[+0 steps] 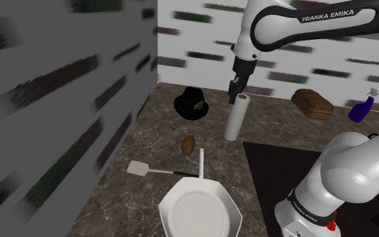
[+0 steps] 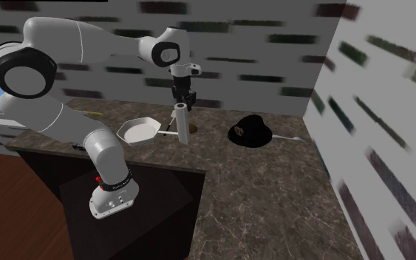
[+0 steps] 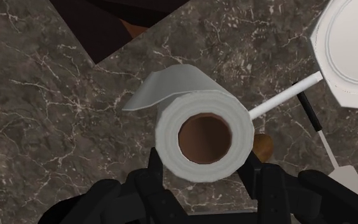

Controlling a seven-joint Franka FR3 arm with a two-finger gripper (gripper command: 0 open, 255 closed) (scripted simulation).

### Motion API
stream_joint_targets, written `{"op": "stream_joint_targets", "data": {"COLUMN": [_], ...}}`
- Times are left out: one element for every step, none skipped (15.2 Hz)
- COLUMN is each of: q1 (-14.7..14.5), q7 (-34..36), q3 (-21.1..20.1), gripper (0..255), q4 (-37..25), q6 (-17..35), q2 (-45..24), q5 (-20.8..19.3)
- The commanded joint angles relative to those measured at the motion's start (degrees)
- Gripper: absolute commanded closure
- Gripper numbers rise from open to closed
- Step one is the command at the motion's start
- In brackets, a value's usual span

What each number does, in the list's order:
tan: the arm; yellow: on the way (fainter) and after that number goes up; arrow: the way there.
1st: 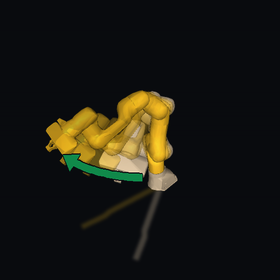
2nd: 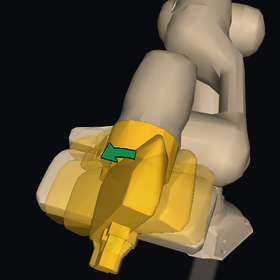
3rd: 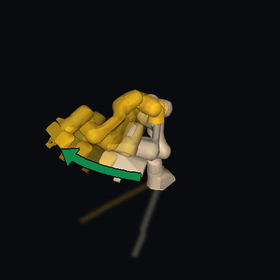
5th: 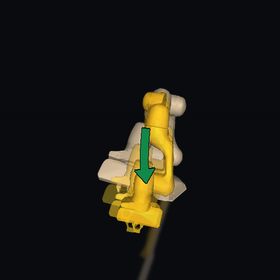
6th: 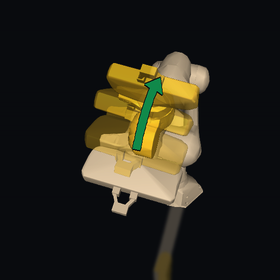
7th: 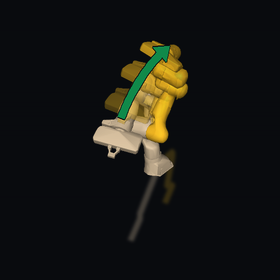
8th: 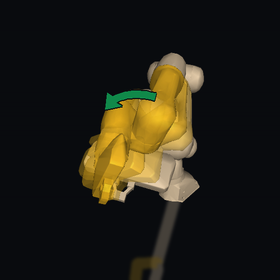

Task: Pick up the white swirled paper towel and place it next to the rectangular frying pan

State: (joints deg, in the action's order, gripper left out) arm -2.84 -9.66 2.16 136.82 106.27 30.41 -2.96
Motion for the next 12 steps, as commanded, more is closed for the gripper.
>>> {"op": "stream_joint_targets", "data": {"q1": [0.0,0.0,0.0,0.0,0.0,0.0,0.0,0.1,0.1,0.1,0.1,0.1], "q7": [0.0,0.1,0.1,0.1,0.1,0.2,0.2,0.2,0.2,0.3,0.3,0.3], "q3": [0.0,0.0,0.1,0.1,0.1,0.1,0.1,0.1,0.2,0.2,0.2,0.2], "gripper": [255,255,255,255,255,255,255,255,255,255,255,255], "q4": [1.4,2.1,2.8,3.4,4.1,4.7,5.4,6.0,6.6,7.2,7.8,8.4], "q6": [1.7,2.5,3.3,4.1,4.9,5.7,6.5,7.3,8.2,9.0,9.9,10.7], "q2": [-0.2,-0.3,-0.5,-0.6,-0.8,-0.9,-1.1,-1.3,-1.5,-1.8,-2.0,-2.3], "q5": [0.0,-0.1,-0.1,-0.1,-0.1,-0.1,-0.2,-0.2,-0.2,-0.2,-0.2,-0.3]}}
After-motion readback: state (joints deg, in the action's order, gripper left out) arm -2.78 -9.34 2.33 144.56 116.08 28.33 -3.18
